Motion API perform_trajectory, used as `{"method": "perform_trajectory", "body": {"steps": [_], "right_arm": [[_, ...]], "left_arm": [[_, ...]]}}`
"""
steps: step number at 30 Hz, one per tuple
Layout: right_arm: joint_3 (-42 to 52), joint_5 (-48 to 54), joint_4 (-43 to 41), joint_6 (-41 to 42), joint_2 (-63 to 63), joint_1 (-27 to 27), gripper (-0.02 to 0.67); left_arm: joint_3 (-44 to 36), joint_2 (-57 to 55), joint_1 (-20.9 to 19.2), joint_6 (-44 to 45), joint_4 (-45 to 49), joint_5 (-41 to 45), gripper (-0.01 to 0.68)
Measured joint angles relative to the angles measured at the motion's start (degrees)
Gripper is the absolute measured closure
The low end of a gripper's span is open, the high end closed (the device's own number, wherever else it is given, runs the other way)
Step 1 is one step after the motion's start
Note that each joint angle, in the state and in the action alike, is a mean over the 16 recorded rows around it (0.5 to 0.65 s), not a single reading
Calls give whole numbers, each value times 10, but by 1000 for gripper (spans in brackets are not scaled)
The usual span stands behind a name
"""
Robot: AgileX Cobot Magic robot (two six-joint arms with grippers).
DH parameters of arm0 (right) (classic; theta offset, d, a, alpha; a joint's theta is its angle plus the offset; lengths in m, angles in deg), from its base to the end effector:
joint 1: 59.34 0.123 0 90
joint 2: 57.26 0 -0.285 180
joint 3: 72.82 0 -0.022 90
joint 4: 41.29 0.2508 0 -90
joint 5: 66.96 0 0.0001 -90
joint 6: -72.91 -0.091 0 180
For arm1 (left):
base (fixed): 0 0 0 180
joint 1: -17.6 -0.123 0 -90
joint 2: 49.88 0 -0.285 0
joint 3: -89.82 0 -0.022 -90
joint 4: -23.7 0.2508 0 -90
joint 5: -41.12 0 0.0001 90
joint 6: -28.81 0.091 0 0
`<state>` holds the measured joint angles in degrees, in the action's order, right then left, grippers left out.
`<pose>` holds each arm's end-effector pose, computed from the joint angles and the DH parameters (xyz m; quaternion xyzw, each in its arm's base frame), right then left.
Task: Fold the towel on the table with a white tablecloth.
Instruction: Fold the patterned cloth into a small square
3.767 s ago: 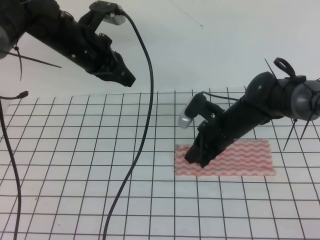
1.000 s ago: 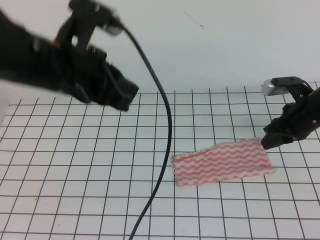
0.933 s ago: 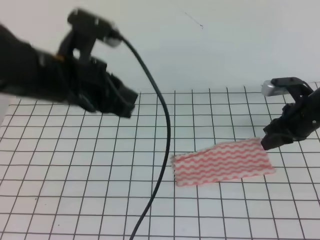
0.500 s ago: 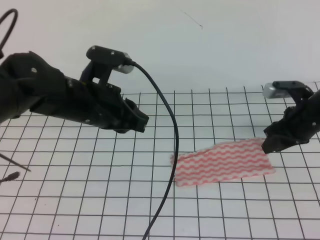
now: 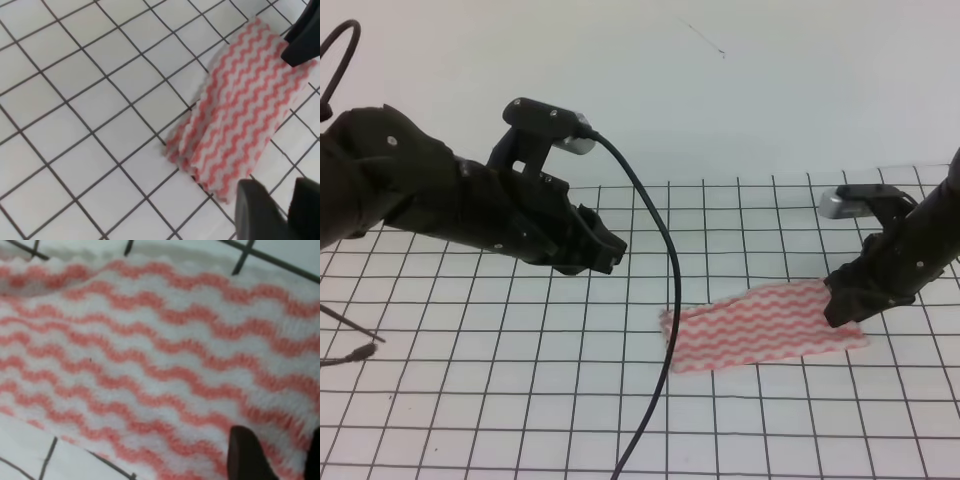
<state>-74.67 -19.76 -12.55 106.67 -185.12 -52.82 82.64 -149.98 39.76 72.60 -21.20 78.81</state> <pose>0.3999 0.0781 0.1346 -0.1850 0.9621 0.1729 0.1009 0.3121 -0.1696 0.2910 0.2969 0.8580 -0.2558 0.3320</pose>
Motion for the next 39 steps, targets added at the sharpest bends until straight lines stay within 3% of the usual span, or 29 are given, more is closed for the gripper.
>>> {"method": "perform_trajectory", "body": {"steps": [13, 25, 39], "right_arm": [[-2, 5, 5, 0, -2, 7, 639], [-4, 21, 76, 33, 2, 27, 645], [-5, -20, 141, 64, 3, 110, 645]], "left_arm": [[0, 0, 0, 3, -1, 8, 515], [0, 0, 0, 5, 4, 11, 515], [0, 0, 0, -26, 100, 4, 515]]}}
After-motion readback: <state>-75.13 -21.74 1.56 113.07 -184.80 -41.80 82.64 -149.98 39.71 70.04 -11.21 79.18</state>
